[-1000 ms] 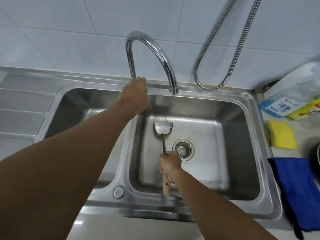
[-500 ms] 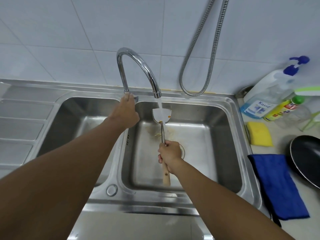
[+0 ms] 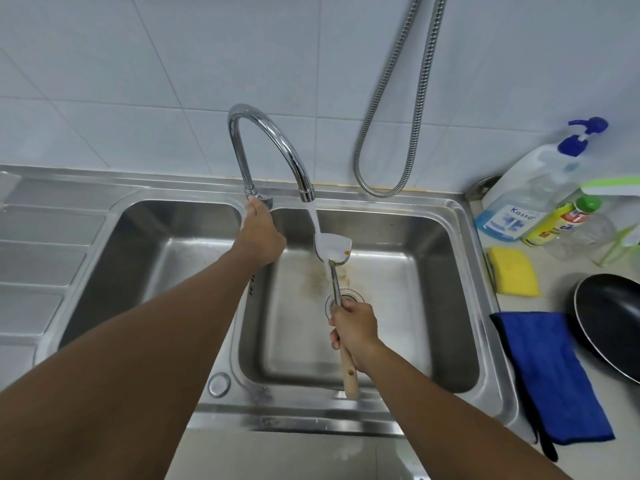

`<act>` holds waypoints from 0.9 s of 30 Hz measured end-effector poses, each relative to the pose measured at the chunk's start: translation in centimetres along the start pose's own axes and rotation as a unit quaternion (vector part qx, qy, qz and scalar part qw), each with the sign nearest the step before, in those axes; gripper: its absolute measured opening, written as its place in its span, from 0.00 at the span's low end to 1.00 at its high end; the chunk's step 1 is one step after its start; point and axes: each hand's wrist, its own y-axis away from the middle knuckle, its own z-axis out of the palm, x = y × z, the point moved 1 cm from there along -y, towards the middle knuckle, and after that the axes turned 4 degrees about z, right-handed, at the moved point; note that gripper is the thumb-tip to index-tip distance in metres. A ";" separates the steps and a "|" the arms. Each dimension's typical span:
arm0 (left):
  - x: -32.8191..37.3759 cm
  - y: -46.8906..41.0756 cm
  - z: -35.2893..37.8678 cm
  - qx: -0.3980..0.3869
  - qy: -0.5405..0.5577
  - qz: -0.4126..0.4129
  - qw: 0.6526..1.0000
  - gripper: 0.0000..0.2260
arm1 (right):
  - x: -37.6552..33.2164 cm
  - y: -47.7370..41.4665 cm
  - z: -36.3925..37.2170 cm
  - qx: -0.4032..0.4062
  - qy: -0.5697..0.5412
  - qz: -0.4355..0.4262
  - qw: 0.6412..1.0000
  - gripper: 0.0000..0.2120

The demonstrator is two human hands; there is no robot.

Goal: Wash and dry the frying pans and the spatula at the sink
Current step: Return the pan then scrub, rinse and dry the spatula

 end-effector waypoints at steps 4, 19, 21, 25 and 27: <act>0.1 -0.3 0.0 -0.009 -0.020 0.005 1.000 0.39 | -0.3 0.1 -0.3 -0.005 0.031 -0.025 0.999 0.11; -0.1 -0.4 -0.5 -0.016 -0.040 0.020 0.999 0.40 | 2.4 1.5 -3.7 -0.011 0.161 -0.038 0.986 0.11; 0.0 -0.6 -0.5 -0.013 -0.031 0.018 0.999 0.40 | 2.0 1.4 -3.6 -0.018 0.167 -0.036 0.985 0.12; 0.0 -1.6 -0.7 -0.016 -0.018 0.030 0.999 0.40 | 1.0 1.2 -3.1 -0.056 0.167 -0.020 0.984 0.12; 0.1 -2.1 -0.8 -0.019 -0.020 0.038 0.999 0.41 | 0.7 1.3 -2.9 -0.075 0.172 -0.013 0.982 0.13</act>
